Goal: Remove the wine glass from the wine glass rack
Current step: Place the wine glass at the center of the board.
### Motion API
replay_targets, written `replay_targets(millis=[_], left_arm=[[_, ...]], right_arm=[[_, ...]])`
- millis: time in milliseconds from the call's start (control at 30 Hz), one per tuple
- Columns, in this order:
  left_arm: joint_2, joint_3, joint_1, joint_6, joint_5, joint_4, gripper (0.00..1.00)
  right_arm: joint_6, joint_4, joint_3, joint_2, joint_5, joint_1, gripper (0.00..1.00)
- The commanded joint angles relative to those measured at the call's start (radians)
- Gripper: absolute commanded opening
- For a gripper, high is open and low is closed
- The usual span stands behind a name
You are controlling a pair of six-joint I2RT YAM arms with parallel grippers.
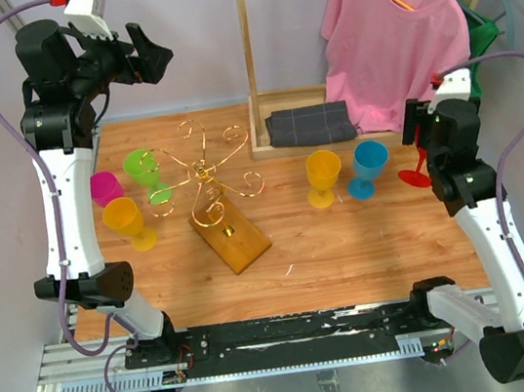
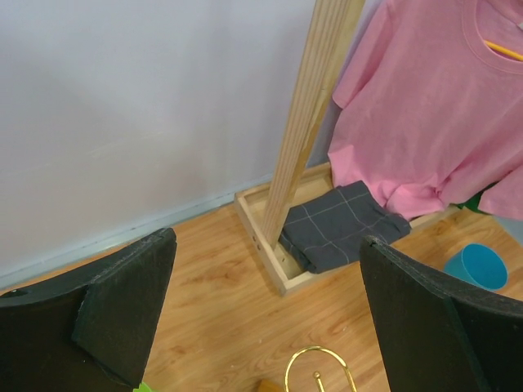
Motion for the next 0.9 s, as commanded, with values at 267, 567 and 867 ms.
replay_targets(millis=[267, 567, 867], left_arm=[[-0.021, -0.013, 0.001, -0.001, 0.028, -0.006, 0.99], [0.004, -0.006, 0.001, -0.019, 0.036, -0.041, 0.99], [0.016, 0.013, 0.001, -0.022, 0.062, -0.047, 0.99]], right_arm=[[-0.139, 0.396, -0.285, -0.073, 0.361, 0.156, 0.65], [-0.122, 0.644, -0.474, -0.038, 0.452, 0.19, 0.65], [-0.094, 0.812, -0.544, 0.074, 0.468, 0.19, 0.65]])
